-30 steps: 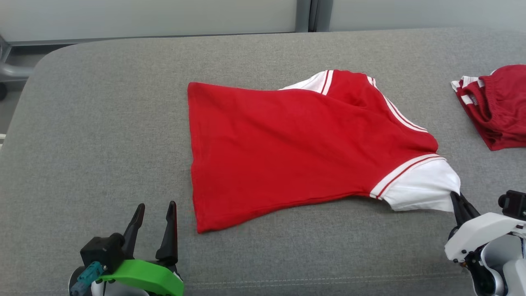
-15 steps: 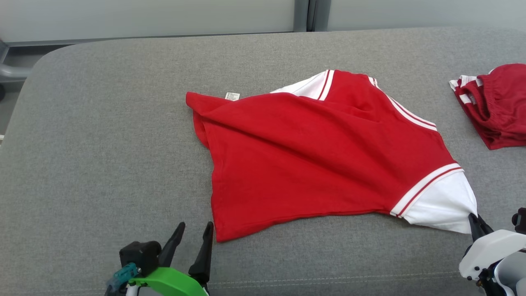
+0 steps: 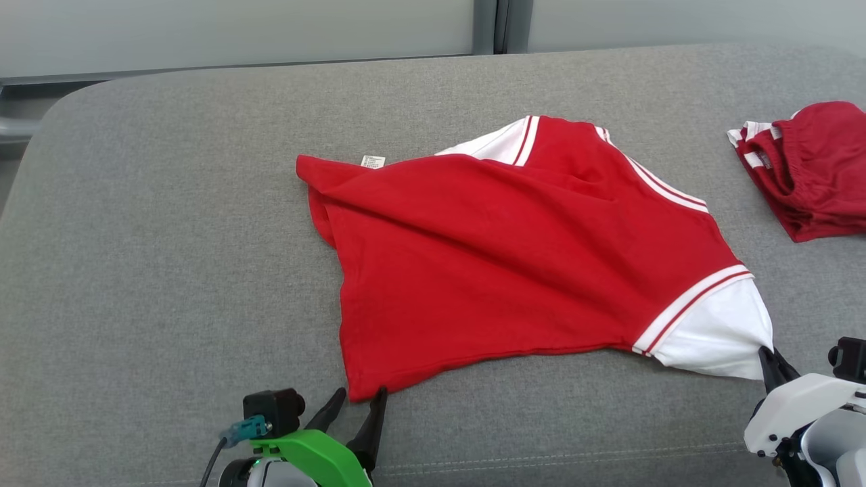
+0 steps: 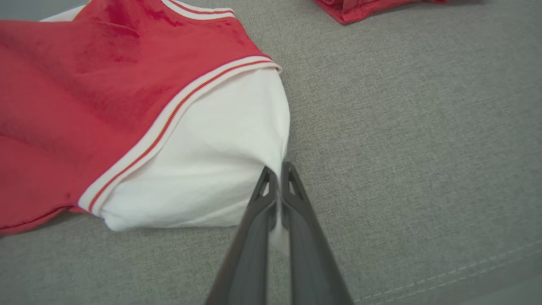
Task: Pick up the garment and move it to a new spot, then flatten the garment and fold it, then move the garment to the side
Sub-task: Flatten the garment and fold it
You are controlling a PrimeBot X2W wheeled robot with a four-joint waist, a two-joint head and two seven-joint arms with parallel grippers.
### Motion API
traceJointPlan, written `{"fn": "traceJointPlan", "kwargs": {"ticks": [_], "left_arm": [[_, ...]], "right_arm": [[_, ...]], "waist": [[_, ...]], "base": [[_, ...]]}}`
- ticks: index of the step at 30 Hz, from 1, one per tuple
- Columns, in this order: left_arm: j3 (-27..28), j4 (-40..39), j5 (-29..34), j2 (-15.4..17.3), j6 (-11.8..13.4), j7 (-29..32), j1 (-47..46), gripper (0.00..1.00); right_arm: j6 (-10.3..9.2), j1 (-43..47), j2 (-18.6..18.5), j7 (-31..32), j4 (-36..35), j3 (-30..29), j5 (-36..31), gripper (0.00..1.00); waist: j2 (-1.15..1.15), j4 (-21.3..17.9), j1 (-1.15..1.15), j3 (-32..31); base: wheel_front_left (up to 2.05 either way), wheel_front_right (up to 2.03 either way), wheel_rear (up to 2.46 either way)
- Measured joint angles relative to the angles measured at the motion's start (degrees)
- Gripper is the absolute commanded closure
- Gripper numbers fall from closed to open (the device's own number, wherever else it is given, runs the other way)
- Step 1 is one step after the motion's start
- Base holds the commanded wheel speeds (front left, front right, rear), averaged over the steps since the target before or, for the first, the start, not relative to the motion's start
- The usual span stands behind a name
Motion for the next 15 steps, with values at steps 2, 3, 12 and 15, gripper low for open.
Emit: {"fn": "traceJointPlan", "kwargs": {"ticks": [2, 3, 12, 15], "left_arm": [[0.1, 2.0, -0.3, -0.3, -0.2, 0.1, -0.7, 0.00], [0.3, 2.8, -0.5, -0.6, -0.3, 0.1, -1.1, 0.00], [-0.1, 7.8, -1.2, -2.6, -2.3, -0.4, -4.1, 0.00], [-0.4, 8.3, -1.1, -2.6, -2.8, -1.0, -4.5, 0.00]], "right_arm": [[0.00, -0.1, 0.0, -0.2, 0.2, 0.4, 0.1, 1.00], [0.00, -0.1, 0.0, -0.3, 0.3, 0.5, 0.1, 1.00], [0.00, -0.4, -0.3, -1.0, 0.7, 0.9, 0.6, 1.00], [0.00, -0.5, -0.4, -1.2, 0.8, 0.9, 0.8, 1.00]], "waist": [[0.00, -0.3, 0.00, 0.0], [0.00, -0.4, 0.00, 0.0], [0.00, -0.8, 0.00, 0.2], [0.00, -0.8, 0.00, 0.2]], "base": [[0.00, 0.00, 0.00], [0.00, 0.00, 0.00], [0.00, 0.00, 0.00], [0.00, 0.00, 0.00]]}}
